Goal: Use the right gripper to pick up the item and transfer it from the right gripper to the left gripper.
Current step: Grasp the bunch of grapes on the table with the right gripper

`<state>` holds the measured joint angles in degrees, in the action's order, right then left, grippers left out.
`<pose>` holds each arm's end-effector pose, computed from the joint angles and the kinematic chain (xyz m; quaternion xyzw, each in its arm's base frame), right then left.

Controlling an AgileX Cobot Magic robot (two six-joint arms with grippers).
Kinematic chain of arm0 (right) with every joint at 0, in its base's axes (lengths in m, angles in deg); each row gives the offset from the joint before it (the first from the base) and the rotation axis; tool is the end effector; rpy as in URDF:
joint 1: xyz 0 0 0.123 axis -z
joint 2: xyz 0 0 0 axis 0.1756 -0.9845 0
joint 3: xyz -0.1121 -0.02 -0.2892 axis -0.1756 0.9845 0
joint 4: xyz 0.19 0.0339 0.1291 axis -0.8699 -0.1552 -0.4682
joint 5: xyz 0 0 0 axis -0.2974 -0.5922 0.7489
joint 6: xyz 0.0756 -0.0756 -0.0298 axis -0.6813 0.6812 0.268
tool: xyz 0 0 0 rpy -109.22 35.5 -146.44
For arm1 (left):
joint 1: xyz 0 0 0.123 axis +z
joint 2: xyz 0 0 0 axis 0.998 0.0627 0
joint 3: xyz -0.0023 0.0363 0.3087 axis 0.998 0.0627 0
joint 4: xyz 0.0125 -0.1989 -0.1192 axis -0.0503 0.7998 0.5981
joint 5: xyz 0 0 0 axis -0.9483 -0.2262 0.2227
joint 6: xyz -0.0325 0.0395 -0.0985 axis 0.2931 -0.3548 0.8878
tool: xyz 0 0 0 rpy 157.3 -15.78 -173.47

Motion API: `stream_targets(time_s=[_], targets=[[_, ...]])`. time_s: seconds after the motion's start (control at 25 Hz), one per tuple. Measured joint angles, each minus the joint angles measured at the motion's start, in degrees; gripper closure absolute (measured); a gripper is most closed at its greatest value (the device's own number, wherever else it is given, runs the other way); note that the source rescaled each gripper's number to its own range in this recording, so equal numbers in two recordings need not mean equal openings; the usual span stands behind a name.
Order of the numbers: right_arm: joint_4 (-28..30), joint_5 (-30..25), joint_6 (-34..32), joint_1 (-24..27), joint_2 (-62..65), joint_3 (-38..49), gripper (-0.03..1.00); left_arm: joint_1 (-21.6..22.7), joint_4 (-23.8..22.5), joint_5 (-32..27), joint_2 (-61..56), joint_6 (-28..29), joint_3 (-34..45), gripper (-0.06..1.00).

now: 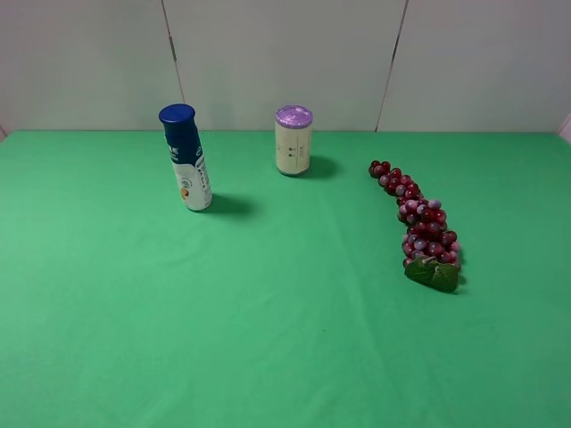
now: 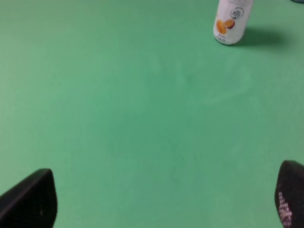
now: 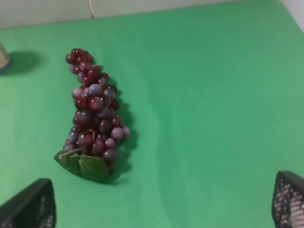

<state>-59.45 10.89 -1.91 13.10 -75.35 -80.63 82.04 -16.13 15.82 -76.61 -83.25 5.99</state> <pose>-0.0273 0.0039 0.2599 0.0218 0.8417 -0.0009 0.5394 -0.0311 0.0024 0.2573 0.0363 0.8512 -0.0175 0.5233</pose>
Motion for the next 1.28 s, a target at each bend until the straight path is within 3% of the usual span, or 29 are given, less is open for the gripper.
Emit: stream_targets(time_s=[1.28], targets=[[0.0,0.0,0.0,0.0,0.0,0.0,-0.01,0.0,-0.3,0.0,0.0,0.0,0.0,-0.06]])
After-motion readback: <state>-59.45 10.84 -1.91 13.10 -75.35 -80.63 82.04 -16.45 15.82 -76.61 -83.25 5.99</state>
